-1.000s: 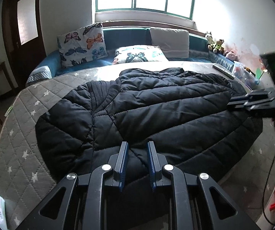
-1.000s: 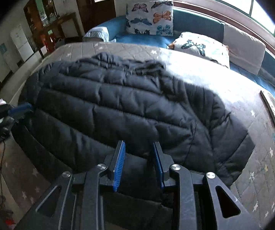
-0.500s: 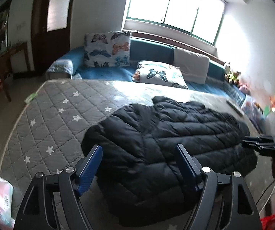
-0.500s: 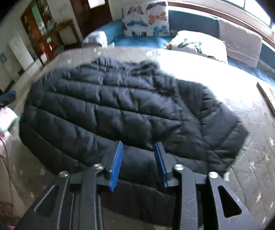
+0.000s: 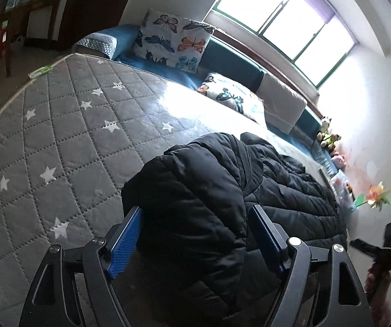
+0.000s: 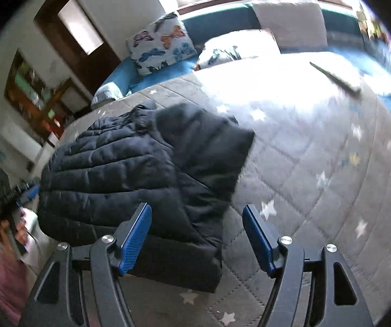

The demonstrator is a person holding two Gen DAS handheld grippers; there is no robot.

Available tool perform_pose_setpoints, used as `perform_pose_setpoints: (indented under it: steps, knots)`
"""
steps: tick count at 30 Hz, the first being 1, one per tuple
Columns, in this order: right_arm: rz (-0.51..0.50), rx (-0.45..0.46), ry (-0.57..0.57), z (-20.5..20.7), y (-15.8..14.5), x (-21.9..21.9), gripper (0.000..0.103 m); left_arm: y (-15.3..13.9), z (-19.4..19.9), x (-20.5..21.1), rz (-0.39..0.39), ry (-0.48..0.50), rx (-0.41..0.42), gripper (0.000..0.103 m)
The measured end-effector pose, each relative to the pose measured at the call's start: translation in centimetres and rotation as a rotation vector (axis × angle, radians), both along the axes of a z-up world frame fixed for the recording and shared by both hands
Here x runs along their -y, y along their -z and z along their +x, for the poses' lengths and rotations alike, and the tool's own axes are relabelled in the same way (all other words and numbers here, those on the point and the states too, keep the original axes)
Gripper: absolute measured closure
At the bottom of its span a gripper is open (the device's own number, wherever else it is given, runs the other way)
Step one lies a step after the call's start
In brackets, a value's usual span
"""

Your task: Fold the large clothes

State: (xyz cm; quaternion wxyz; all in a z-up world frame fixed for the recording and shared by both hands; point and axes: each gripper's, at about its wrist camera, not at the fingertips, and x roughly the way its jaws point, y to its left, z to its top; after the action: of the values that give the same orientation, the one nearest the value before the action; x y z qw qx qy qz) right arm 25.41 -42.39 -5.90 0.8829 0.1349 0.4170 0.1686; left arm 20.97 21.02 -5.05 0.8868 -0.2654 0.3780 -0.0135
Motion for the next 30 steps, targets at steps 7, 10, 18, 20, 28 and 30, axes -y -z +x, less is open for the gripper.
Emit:
perform_pose_setpoints:
  steps: [7, 10, 18, 20, 28, 30]
  knots:
    - [0.204, -0.096, 0.004, 2.6, 3.9, 1.8, 0.026, 0.9, -1.0, -0.3, -0.119, -0.021, 0.050, 0.000]
    - [0.264, -0.117, -0.027, 3.9, 4.6, 1.7, 0.020, 1.5, -0.9, 0.1, -0.115, -0.002, 0.036, 0.000]
    - [0.306, -0.180, -0.094, 6.7, 5.9, 0.5, 0.007, 3.8, 0.6, 0.2, -0.171, 0.027, -0.027, 0.000]
    - [0.310, -0.190, -0.110, 7.1, 5.9, 0.1, 0.004, 4.3, 1.0, 0.4, -0.176, 0.044, -0.039, 0.000]
    - [0.232, -0.202, -0.159, 7.7, 5.1, -1.3, 0.000, 6.5, 3.7, 0.5, -0.287, 0.111, -0.100, 0.000]
    - [0.213, -0.209, -0.167, 7.6, 5.1, -1.4, 0.000, 7.1, 4.1, 0.7, -0.327, 0.134, -0.112, 0.000]
